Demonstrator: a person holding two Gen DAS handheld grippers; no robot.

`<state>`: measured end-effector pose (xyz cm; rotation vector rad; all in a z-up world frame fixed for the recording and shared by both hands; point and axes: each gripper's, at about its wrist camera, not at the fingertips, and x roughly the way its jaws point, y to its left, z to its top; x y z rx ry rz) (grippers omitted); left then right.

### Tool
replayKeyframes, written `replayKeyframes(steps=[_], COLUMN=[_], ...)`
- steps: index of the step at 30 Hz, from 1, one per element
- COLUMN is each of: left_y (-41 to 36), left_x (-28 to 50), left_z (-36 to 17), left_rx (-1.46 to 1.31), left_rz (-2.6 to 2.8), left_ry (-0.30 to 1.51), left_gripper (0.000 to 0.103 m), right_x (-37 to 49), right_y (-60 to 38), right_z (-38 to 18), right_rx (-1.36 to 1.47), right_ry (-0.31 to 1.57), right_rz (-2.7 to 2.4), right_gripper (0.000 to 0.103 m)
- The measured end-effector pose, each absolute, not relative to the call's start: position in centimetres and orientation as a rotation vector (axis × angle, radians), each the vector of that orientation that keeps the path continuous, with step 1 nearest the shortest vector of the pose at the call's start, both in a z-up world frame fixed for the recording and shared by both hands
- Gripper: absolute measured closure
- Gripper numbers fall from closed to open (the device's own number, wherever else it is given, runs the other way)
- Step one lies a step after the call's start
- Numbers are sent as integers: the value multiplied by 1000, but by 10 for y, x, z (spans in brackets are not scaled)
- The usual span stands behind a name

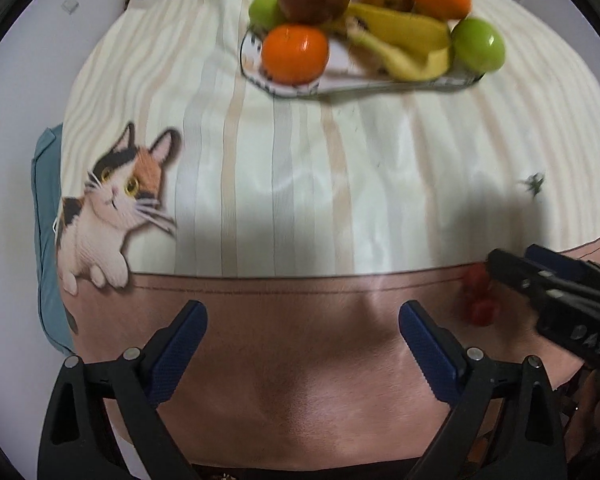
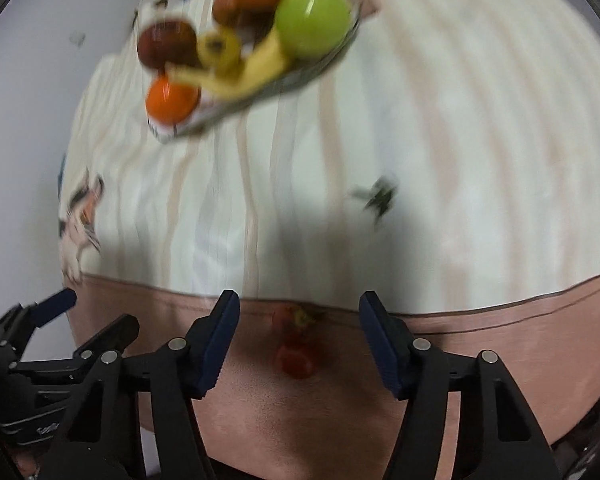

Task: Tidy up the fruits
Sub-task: 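Grasp a cherry tomato with the left gripper while the right gripper grasps another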

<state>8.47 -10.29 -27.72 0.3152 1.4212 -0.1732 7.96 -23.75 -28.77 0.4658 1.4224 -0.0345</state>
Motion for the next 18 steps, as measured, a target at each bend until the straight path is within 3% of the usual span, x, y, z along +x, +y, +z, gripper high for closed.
replayKeyframes(steps=[2,4,6,18], left_y=[-101,-101,-103,-167], left_x=[82,80,78,54], left_z=[-284,-288,-292,-298], left_rx=[316,317,319,261], left_rz=[-170,-172,-181,-454], left_ry=[1436,1449,1459,1510], left_gripper=[5,5,5,6], right_x=[81,81,80,45], right_y=[-228,-219,-214,-270], right_z=[-299,-309,-315,-260], right_rx=[451,439,418,517], right_ry=[1449,1469,1483,1341], right_rz=[-25,-16,-15,-127], right_gripper=[45,65,75,75])
